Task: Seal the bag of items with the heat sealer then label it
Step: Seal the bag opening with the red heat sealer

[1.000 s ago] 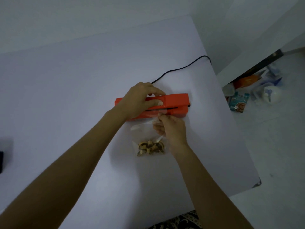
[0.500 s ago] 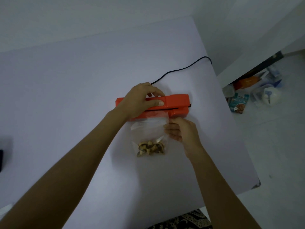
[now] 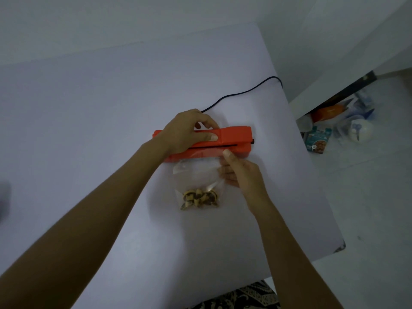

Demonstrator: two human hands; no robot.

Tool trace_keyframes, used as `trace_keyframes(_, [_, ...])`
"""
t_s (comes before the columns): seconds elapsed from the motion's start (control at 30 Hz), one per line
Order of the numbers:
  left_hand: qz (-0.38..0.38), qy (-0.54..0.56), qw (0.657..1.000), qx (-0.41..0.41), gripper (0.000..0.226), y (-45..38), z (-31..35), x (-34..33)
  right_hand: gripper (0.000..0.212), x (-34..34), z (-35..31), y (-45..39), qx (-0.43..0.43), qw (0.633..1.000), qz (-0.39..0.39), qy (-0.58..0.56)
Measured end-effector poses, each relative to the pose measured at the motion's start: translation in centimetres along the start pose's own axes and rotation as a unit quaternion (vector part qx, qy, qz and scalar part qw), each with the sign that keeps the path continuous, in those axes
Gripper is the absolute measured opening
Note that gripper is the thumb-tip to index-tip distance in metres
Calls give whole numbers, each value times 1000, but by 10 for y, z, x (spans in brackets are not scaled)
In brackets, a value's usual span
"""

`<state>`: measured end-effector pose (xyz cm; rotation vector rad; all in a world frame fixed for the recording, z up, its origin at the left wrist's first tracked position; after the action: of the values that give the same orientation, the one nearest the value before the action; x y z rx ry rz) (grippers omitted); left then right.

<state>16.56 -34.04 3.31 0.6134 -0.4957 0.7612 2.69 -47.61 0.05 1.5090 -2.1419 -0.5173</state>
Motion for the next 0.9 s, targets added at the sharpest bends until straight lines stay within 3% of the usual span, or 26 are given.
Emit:
trace_keyframes(0.17, [-5,6,1000,18,24,-2,-1,1,79,15,-7,-9,-38,998,38,-16])
trace_keyframes(0.43, [0,-19,1000,12,33,-1,-5,1,75,19,-4,-17,-54,998,41,-7])
trace_keyframes(0.47, [26,-54,998,2,38,3,-6,2,75,19,-3,-17,-54,998,40,-8])
trace_keyframes(0.53, [164,-126,978,-23,39,20,-11,8,75,19,-2,-17,-56,998,39,-14])
trace_keyframes(0.6, [360,-55,931,21,22,58,-19,14,75,20,-2,-18,-56,998,36,-18])
trace_keyframes(0.67, [469,85,870,123,12,101,-33,2,75,20,-2,-18,-58,998,32,-19])
trace_keyframes(0.7, [471,139,852,182,16,116,-42,-10,75,20,-2,-19,-60,998,30,-20])
trace_keyframes(0.77, [397,217,850,270,21,133,-60,-37,75,21,-2,-19,-61,998,27,-19])
trace_keyframes(0.9, [178,321,894,257,17,130,-73,-63,75,21,-2,-20,-62,998,17,-15])
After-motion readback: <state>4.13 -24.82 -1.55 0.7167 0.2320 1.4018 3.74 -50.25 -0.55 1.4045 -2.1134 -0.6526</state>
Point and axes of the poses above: each hand's wrist, its own y-axis away from the middle knuckle, its own x-axis out of the back of the hand, z = x × y, the point moved 4 cm from there along -y, towards the middle knuckle, and after that the axes turned 6 degrees about x, right-handed, at the moved point
